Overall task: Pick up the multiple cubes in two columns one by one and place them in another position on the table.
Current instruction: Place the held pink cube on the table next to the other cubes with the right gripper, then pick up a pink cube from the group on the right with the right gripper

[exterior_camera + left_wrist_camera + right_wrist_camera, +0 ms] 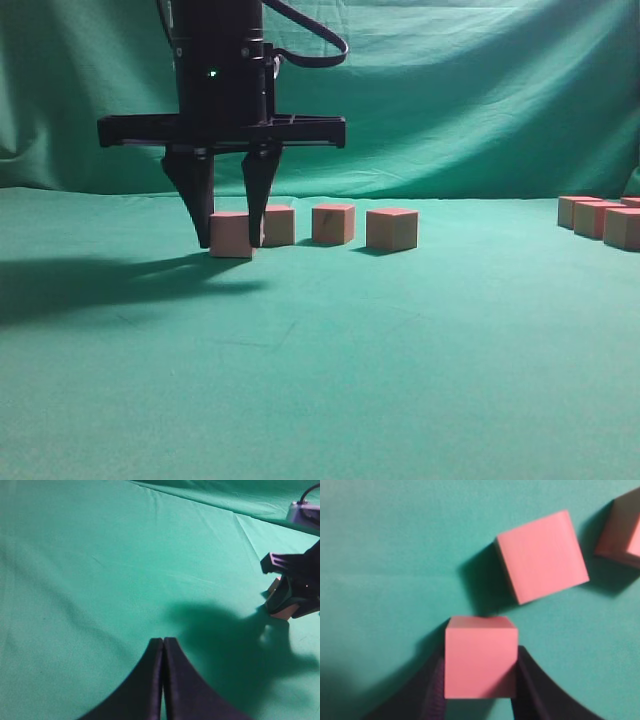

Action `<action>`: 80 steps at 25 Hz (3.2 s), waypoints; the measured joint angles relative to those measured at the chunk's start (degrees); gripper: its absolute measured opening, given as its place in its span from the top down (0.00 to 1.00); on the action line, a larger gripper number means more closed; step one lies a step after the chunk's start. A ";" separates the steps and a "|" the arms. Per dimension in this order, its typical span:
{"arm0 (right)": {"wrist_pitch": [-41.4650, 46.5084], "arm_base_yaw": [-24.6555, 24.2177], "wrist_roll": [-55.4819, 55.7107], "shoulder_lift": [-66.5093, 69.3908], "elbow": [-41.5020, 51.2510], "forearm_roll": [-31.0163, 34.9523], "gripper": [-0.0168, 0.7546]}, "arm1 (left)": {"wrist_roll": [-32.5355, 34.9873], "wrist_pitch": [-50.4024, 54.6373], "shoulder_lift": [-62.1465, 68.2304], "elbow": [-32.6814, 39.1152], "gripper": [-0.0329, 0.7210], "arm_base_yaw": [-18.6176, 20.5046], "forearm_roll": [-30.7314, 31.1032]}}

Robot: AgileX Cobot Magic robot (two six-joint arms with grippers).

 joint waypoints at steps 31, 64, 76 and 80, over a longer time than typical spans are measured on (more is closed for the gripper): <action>1.74 0.00 -3.59 1.38 -7.15 0.89 0.31 | 0.00 0.00 0.00 0.00 0.96 0.00 0.00; 3.80 -2.23 -27.70 -42.88 9.16 -15.41 0.31 | 0.00 0.00 0.00 0.00 0.96 0.00 0.00; 2.95 -25.66 -22.75 -52.66 37.28 -13.74 0.31 | 0.00 0.00 0.00 0.00 0.96 0.00 0.00; -1.21 -33.59 -23.98 -52.55 44.90 -7.18 0.31 | 0.00 0.00 0.00 0.00 0.96 0.00 0.00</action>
